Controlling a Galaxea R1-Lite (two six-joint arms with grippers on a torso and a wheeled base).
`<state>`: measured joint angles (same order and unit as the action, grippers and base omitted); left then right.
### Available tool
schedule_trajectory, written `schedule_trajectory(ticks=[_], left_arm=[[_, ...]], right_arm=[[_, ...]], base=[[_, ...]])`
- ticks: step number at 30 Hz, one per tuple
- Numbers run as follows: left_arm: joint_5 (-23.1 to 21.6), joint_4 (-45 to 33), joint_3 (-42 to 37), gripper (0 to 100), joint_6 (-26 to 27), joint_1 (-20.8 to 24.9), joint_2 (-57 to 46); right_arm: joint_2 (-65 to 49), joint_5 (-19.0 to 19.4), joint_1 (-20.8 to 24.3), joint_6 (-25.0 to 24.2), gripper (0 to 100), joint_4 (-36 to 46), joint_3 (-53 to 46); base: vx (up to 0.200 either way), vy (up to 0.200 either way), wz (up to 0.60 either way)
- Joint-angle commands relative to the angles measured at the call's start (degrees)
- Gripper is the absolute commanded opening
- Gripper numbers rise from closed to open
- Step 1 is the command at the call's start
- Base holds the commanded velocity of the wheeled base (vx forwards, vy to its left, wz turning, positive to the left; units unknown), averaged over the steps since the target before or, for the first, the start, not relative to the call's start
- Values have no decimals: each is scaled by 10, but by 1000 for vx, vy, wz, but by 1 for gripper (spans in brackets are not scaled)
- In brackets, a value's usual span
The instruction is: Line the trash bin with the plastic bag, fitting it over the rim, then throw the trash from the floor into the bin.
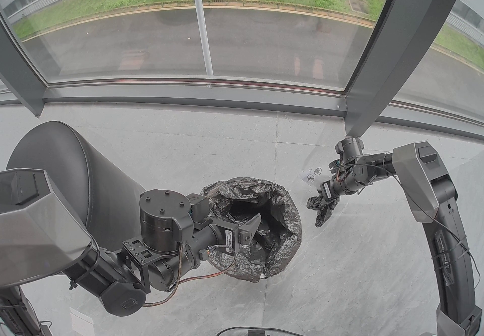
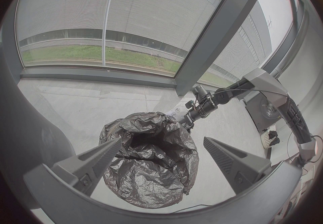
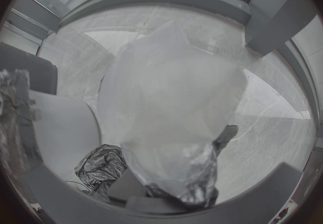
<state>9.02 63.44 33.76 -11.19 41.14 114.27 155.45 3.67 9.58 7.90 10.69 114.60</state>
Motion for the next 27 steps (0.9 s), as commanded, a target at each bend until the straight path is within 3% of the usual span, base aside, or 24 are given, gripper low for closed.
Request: schedule_trajectory(ticks=[1, 9, 14, 15, 18, 20, 22, 23, 27], left_arm=[[0, 24, -15, 100, 1, -1, -10], [3, 38, -34, 100, -4, -5, -47], [1, 62, -60, 100, -5, -20, -73], [-1, 83, -81, 100, -8, -29, -85], [-3, 118, -110, 100, -10, -48, -94], [-27, 146, -119, 100, -12, -77, -99], [-33, 150, -119, 100, -11, -81, -99], [-51, 155, -120, 100, -9, -96, -113], [-56, 150, -120, 100, -9, -118, -143]], right_arm=[[-78, 0, 4, -6, 0, 40, 0], [-241, -21, 38, -3, 0, 126, 0], [-323, -35, 85, -10, 0, 182, 0], [-350, -36, 117, -18, 0, 196, 0], [-362, -38, 156, -24, 0, 199, 0], [-364, -71, 204, -24, 0, 200, 0], [-363, -80, 214, -24, 0, 200, 0], [-357, -118, 258, -33, 0, 198, 0], [-333, -137, 320, -65, 0, 199, 0]], base=[[0, 0, 0], [0, 0, 0], [0, 0, 0], [0, 0, 0], [0, 0, 0], [0, 0, 0], [0, 0, 0], [0, 0, 0], [0, 0, 0]])
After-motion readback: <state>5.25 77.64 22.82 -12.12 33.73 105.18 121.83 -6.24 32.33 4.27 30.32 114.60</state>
